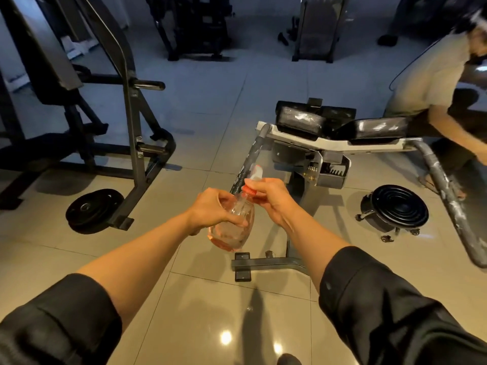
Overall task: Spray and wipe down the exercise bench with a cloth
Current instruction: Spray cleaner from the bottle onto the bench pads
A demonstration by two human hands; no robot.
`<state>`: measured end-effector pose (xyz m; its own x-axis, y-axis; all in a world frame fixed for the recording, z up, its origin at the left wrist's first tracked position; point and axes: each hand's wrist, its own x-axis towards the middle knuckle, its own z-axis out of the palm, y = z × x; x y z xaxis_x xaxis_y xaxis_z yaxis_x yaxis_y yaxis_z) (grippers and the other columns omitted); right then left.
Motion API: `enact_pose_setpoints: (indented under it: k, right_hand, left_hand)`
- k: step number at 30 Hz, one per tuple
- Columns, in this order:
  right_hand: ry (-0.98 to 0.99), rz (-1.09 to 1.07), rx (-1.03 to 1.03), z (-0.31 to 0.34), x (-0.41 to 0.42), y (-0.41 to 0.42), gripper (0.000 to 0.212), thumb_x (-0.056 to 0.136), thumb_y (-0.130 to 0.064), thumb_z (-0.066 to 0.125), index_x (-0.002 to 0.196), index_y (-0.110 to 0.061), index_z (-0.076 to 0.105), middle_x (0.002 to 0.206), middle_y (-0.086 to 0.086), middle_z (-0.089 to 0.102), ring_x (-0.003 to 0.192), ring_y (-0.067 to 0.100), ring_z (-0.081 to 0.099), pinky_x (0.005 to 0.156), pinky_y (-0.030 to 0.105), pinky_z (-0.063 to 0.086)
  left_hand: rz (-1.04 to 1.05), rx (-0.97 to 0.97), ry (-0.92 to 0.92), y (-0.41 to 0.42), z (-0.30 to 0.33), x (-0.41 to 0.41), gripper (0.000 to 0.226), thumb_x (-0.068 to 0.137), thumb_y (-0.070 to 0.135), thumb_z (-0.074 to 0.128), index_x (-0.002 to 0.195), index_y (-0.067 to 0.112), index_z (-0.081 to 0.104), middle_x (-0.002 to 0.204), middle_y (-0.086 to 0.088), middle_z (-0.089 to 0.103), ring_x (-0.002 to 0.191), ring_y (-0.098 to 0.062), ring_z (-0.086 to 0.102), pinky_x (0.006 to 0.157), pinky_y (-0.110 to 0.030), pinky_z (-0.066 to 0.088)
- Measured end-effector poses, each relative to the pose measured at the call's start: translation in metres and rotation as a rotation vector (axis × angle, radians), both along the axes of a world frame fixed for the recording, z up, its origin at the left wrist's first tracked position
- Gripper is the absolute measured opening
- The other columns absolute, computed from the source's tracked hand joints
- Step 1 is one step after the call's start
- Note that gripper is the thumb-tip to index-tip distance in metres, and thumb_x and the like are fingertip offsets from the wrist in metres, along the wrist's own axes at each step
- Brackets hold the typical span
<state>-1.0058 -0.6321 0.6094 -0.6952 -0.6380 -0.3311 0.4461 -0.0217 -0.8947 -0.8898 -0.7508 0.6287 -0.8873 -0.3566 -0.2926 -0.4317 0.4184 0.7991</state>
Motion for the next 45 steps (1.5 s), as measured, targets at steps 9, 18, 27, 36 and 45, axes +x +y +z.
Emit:
enact_pose_setpoints:
  k: [9,18,27,36,45]
  right_hand:
    - [0.106,-0.11,-0.01,0.032,-0.066,0.033,0.014,0.086,-0.014,0.069,0.092,-0.001,0.065,0.06,-0.004,0.063,0.057,0.006,0.058,0.08,0.033,0.047]
    - [0.081,-0.122,-0.004,0.031,-0.103,0.058,0.008,0.085,-0.011,0.07,0.083,-0.006,0.065,0.055,-0.003,0.06,0.057,0.008,0.057,0.087,0.037,0.05]
    - [0.061,-0.17,0.028,0.026,-0.122,0.083,0.013,0.083,-0.012,0.073,0.091,-0.003,0.067,0.077,0.009,0.065,0.071,0.016,0.059,0.092,0.04,0.049]
    - [0.041,-0.31,-0.054,0.03,-0.15,0.159,0.005,0.087,-0.011,0.068,0.086,-0.007,0.065,0.061,-0.003,0.062,0.055,0.005,0.057,0.069,0.025,0.049]
    - [0.108,-0.404,-0.011,0.03,-0.175,0.213,0.011,0.085,-0.009,0.069,0.077,-0.008,0.062,0.058,-0.003,0.057,0.049,0.004,0.046,0.06,0.021,0.039]
  left_hand:
    - [-0.064,-0.005,0.097,0.022,0.027,-0.077,0.048,0.059,0.022,0.091,0.102,0.015,0.073,0.094,-0.004,0.073,0.093,-0.02,0.067,0.088,-0.041,0.055]
    - [-0.135,0.041,0.081,0.044,0.027,-0.117,0.041,0.061,0.016,0.09,0.098,0.013,0.074,0.092,-0.004,0.073,0.091,-0.018,0.067,0.083,-0.032,0.055]
    - [-0.142,0.039,0.042,0.066,0.02,-0.142,0.042,0.058,0.019,0.091,0.096,0.014,0.074,0.089,-0.002,0.073,0.087,-0.015,0.067,0.08,-0.03,0.055]
    - [-0.268,0.044,0.043,0.127,0.026,-0.194,0.045,0.055,0.023,0.093,0.096,0.02,0.075,0.091,-0.001,0.074,0.092,-0.017,0.068,0.091,-0.041,0.054]
    - [-0.352,0.048,0.038,0.179,0.024,-0.227,0.044,0.054,0.025,0.093,0.095,0.019,0.076,0.089,-0.001,0.075,0.092,-0.019,0.069,0.092,-0.045,0.053]
